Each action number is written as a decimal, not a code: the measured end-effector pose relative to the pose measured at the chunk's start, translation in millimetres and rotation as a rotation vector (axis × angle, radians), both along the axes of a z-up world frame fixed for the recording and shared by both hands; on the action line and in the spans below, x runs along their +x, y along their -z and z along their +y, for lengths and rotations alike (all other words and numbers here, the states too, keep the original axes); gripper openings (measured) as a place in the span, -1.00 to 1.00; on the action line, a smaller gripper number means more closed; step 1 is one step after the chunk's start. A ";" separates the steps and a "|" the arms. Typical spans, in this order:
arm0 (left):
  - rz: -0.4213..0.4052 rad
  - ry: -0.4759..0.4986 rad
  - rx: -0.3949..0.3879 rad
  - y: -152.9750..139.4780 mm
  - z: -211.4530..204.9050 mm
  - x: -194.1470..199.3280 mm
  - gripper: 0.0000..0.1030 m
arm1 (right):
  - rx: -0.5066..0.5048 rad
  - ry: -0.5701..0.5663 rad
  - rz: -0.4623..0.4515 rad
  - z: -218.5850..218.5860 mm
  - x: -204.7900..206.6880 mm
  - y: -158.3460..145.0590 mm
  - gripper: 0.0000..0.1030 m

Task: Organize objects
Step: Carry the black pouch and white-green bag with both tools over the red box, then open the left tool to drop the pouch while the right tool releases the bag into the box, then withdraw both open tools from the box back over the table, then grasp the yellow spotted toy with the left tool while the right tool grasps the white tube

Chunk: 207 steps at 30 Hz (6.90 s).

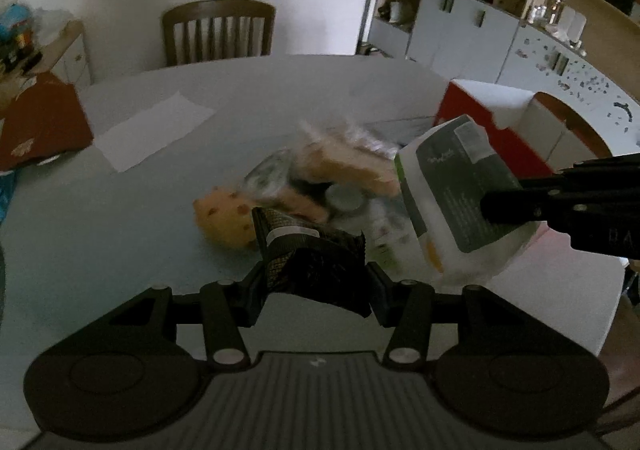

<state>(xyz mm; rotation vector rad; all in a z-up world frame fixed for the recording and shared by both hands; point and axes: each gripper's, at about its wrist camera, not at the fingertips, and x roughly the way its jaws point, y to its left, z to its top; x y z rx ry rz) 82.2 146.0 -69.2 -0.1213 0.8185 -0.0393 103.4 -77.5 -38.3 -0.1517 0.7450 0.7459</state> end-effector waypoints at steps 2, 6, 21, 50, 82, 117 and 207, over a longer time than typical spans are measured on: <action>-0.008 0.016 0.003 -7.3 -13.2 5.7 -0.02 | 0.011 0.011 0.001 -14.1 6.0 -5.3 -0.76; -0.026 0.050 0.000 -21.1 -41.4 21.9 -0.02 | 0.025 0.029 -0.016 -43.7 18.6 -15.5 -0.76; -0.074 0.188 -0.008 -54.7 -158.2 115.3 -0.01 | 0.023 0.166 -0.093 -145.1 84.4 -27.0 -0.76; 0.110 0.355 0.084 10.3 -286.6 252.5 -0.01 | -0.118 0.250 -0.008 -219.5 163.0 42.4 -0.75; 0.417 0.448 0.167 66.0 -320.2 300.0 0.54 | -0.216 0.209 0.155 -225.8 190.1 75.0 -0.53; -0.010 0.279 0.001 -43.7 -226.7 174.1 0.58 | -0.040 0.229 0.057 -187.1 96.5 -12.1 -0.46; -0.025 0.079 0.040 72.1 70.0 89.0 0.35 | -0.281 0.100 0.194 84.9 43.9 109.5 -0.67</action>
